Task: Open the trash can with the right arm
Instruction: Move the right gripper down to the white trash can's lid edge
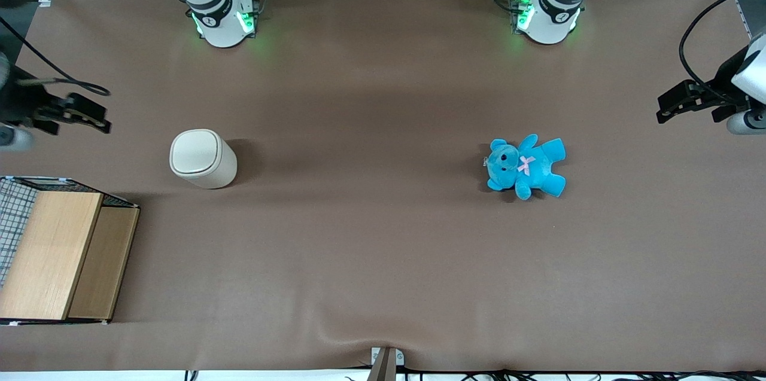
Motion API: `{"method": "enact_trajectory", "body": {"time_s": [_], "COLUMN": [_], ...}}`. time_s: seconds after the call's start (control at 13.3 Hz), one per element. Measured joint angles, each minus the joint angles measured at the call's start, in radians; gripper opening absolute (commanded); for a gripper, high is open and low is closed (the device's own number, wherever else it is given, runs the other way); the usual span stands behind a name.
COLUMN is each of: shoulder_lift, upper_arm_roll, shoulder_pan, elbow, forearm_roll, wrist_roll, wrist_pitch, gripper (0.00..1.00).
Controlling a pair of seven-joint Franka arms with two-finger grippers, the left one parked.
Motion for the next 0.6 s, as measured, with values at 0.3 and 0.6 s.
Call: {"method": "enact_trajectory", "body": {"time_s": [0.3, 0.6], "shoulder_lift": [0.043, 0.058], "upper_arm_roll": [0.004, 0.003], "shoulder_pan": [0.064, 0.067], "elbow": [-0.009, -0.071], "forearm_roll": [0.001, 0.015], "wrist_roll": [0.004, 0.004], "wrist_pitch": [-0.022, -0.020], "gripper": [0.59, 0.07]}}
